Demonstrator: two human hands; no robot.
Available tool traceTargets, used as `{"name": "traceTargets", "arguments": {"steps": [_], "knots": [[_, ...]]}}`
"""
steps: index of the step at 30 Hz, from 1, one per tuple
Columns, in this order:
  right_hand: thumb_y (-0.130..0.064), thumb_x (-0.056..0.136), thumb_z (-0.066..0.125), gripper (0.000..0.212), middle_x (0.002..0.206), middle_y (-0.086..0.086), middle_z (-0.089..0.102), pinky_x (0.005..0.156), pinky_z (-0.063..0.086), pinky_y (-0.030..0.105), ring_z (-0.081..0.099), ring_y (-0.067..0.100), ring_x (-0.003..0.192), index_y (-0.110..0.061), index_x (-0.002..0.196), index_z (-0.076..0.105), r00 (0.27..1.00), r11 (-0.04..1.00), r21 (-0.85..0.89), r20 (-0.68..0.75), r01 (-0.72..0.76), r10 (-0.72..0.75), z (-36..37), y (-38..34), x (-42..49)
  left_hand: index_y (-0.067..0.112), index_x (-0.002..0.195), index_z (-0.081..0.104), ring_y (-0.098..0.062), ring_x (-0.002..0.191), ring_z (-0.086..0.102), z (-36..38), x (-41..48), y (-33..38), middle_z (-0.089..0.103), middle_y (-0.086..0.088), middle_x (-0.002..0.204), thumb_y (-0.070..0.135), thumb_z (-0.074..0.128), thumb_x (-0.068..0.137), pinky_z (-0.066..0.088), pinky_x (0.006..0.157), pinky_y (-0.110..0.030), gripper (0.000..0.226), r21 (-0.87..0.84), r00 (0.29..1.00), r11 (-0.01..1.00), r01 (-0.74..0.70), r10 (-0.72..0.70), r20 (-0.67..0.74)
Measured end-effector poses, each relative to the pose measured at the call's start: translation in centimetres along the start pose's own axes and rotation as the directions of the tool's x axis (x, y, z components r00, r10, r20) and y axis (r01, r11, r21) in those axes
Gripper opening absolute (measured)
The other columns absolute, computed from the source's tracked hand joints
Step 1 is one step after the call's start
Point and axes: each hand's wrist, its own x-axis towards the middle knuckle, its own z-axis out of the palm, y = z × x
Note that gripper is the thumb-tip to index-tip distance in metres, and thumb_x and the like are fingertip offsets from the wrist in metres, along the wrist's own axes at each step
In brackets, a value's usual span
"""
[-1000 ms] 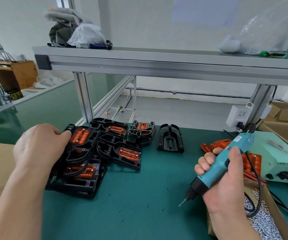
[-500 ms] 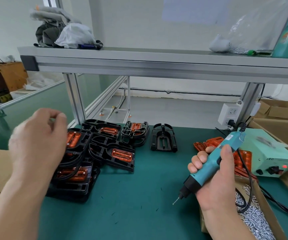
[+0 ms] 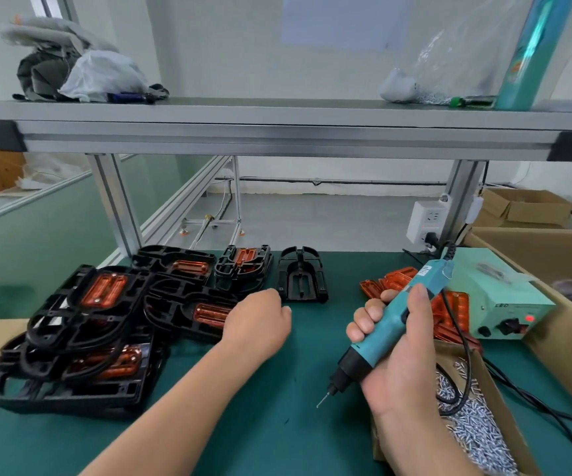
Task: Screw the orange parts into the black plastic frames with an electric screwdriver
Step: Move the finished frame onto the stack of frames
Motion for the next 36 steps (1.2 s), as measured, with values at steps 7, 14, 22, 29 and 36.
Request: {"name": "traceTargets", "arguments": {"steps": [7,14,22,29,36], "knots": [[-0.053,0.098,0.064,0.039,0.071,0.003,0.047,0.05,0.043,0.028,0.046,0.016,0.058,-0.015,0.097,0.056,1.0,1.0,0.005,0.007,0.007,-0.007,-0.4,0.2,0.2,0.016,0.132,0.052,-0.037,0.094,0.071,2.7,4.7,0.5,0.073,-0.011,0.106,0.019,0.045,0.103,0.045,0.067,-0.037,0.03,0.227,0.994,0.973,-0.038,0.06,-0.093],[-0.054,0.094,0.067,0.043,0.072,0.004,0.048,0.05,0.044,0.028,0.047,0.017,0.058,-0.013,0.1,0.055,1.0,1.0,0.027,0.02,-0.001,0.001,-0.9,0.1,0.4,0.012,0.111,0.056,-0.035,0.092,0.07,3.8,6.0,1.3,0.072,-0.01,0.102,0.038,0.042,0.108,0.044,0.066,-0.037,0.029,0.239,0.983,0.967,-0.083,0.118,-0.138],[-0.053,0.096,0.066,0.038,0.071,0.003,0.048,0.049,0.044,0.028,0.047,0.016,0.056,-0.015,0.096,0.057,1.0,0.999,0.03,-0.002,0.016,-0.016,-0.7,-0.5,0.6,0.018,0.094,0.044,-0.03,0.081,0.069,3.6,1.8,1.9,0.069,-0.003,0.089,0.039,0.048,0.106,0.039,0.06,-0.034,0.024,0.256,0.972,0.952,-0.17,0.205,-0.116],[-0.049,0.106,0.057,0.035,0.073,0.003,0.047,0.051,0.044,0.027,0.047,0.016,0.059,-0.016,0.094,0.057,0.999,0.998,0.031,0.0,0.048,-0.048,-0.7,-1.0,0.7,0.02,0.092,0.038,-0.033,0.089,0.069,2.1,-4.8,2.6,0.069,-0.002,0.091,0.048,0.051,0.104,0.036,0.063,-0.036,0.033,0.28,0.968,0.931,-0.235,0.249,-0.016],[-0.051,0.103,0.06,0.036,0.074,0.003,0.048,0.052,0.045,0.027,0.047,0.016,0.06,-0.017,0.092,0.059,0.998,0.997,0.031,0.002,0.066,-0.066,-0.8,-1.4,1.1,0.03,0.103,0.045,-0.025,0.072,0.064,0.6,-8.6,1.5,0.055,0.006,0.073,0.038,0.031,0.105,0.05,0.062,-0.039,0.016,0.253,0.932,0.906,-0.34,0.361,-0.039]]}}
